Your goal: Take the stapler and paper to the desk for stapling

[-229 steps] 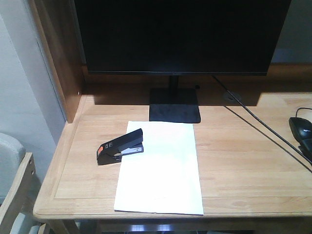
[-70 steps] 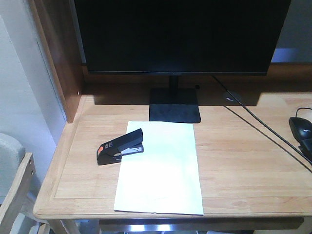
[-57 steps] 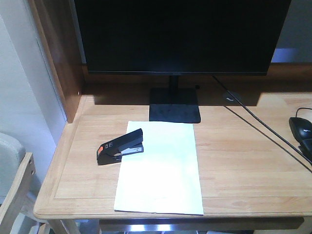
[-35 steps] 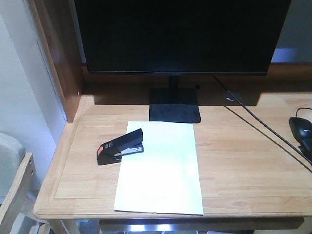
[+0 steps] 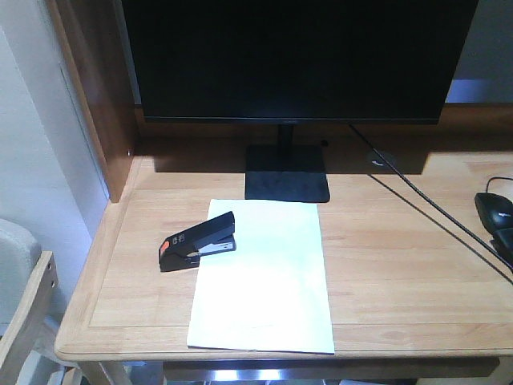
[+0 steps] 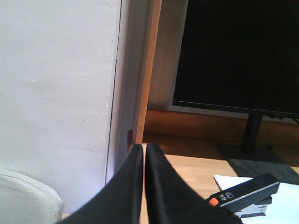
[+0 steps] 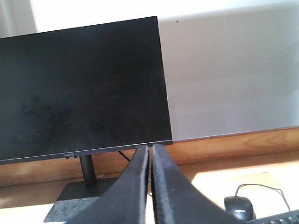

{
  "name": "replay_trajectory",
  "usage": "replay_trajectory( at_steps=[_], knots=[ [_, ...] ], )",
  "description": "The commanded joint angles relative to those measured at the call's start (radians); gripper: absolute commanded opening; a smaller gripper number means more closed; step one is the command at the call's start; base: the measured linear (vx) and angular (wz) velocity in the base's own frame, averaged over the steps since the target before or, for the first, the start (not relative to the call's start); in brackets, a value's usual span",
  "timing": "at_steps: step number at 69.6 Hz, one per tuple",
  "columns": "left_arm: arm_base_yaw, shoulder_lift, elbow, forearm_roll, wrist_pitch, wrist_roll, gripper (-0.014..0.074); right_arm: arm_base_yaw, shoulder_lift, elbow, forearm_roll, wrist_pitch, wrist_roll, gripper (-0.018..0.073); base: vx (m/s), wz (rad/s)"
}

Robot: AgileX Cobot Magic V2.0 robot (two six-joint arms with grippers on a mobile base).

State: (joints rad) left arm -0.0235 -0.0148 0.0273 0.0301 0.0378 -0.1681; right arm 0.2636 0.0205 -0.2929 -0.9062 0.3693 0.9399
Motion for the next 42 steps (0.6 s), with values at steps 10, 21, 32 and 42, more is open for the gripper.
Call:
replay_trajectory(
  at_steps=[10,21,32,42],
  knots=[
    [0.002,-0.013,0.03,0.006,-0.068,0.095,-0.0007,-0.004,0.013,-0.024,-0.032,-0.041,-0.001,-0.0009,0.0,0.0],
    [-0.003,-0.013,0.03,0.006,-0.068,0.094,-0.0007,-0.004,0.013,-0.024,-0.032,-0.041,-0.001,-0.0009,0.0,0.0],
    [-0.038,-0.013,0.03,0.006,-0.068,0.094,-0.0007,-0.004,0.013,-0.024,-0.032,-0.041,-0.001,-0.0009,0.0,0.0],
    [-0.037,-0.013,0.03,0.006,-0.068,0.094,-0.0007,-0.004,0.013,-0.024,-0.032,-0.041,-0.001,-0.0009,0.0,0.0]
  ],
)
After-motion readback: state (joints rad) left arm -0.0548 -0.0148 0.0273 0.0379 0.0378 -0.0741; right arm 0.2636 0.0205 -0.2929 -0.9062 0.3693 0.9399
